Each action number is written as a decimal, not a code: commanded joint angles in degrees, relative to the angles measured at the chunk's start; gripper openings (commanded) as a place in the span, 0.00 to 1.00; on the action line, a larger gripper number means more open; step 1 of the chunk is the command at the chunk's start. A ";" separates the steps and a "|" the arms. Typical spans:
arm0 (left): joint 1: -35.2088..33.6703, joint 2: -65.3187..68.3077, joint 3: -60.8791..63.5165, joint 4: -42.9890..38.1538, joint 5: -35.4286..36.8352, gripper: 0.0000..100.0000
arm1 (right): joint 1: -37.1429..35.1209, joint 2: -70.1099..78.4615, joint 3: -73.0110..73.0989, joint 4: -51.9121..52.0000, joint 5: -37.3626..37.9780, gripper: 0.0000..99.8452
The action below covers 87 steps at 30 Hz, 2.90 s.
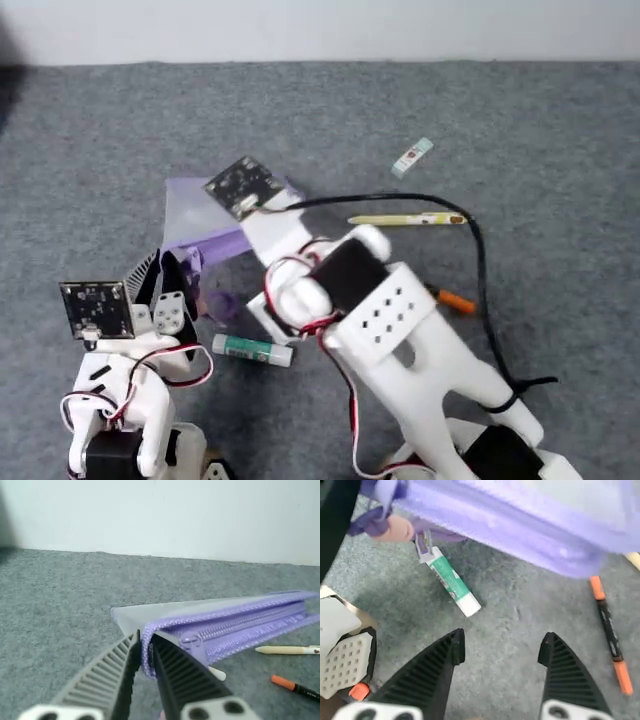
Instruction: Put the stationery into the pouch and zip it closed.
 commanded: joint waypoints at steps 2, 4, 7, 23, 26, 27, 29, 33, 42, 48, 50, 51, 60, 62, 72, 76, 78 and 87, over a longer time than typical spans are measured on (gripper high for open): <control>-1.49 -0.53 -3.56 -3.52 0.79 0.01 | -2.77 -2.07 9.49 -11.12 -0.53 0.25; -4.13 -0.53 -3.47 -5.89 0.79 0.01 | -3.65 -2.51 14.07 -17.19 -0.53 0.25; -6.68 -0.53 -3.56 -7.91 0.53 0.01 | -4.35 -3.82 17.85 -24.57 -0.97 0.25; -6.59 -0.44 -3.56 -11.16 -6.77 0.01 | -8.66 -12.18 35.08 -57.27 -0.97 0.25; -6.59 -0.44 -3.56 -11.16 -6.77 0.01 | -8.66 -12.00 37.98 -65.36 -0.88 0.25; -6.59 -0.44 -3.56 -11.16 -6.77 0.01 | -8.66 -12.00 38.68 -67.65 -0.70 0.25; -6.59 -0.44 -3.56 -11.08 -6.77 0.01 | -8.75 -12.00 39.74 -70.64 -0.62 0.25; -6.59 -0.44 -3.56 -10.99 -6.86 0.01 | -9.01 -12.62 39.56 -71.52 -0.79 0.25; -6.95 -0.44 -3.56 -10.90 -6.95 0.01 | -9.19 -18.77 39.82 -61.32 -0.88 0.25; -6.68 -0.44 -3.56 -10.90 -6.95 0.01 | -11.12 -25.36 39.82 -56.04 -1.05 0.25; -6.68 -0.44 -3.56 -10.90 -6.95 0.01 | -12.97 -26.15 39.91 -56.22 -1.05 0.25; -6.68 -0.44 -3.56 -10.90 -6.95 0.01 | -13.67 -26.15 39.91 -56.57 -1.05 0.25; -6.68 -0.44 -3.47 -10.81 -6.95 0.01 | -15.16 -17.10 42.02 -71.34 -0.97 0.25; -6.68 -0.44 -3.30 -10.81 -6.95 0.01 | -15.16 -15.34 42.02 -74.33 -0.62 0.25; -6.68 -0.44 -3.30 -10.81 -6.95 0.01 | -13.85 -17.01 43.43 -76.26 2.90 0.03; -6.68 -0.44 -3.21 -10.81 -6.95 0.01 | -11.12 -20.62 46.07 -76.18 4.92 0.01; -6.68 -0.44 -2.95 -10.73 -6.95 0.01 | -8.40 -22.37 48.09 -76.18 5.01 0.01; -7.03 -0.44 -2.33 -10.73 -7.03 0.01 | 5.32 -27.91 53.54 -71.16 8.00 0.01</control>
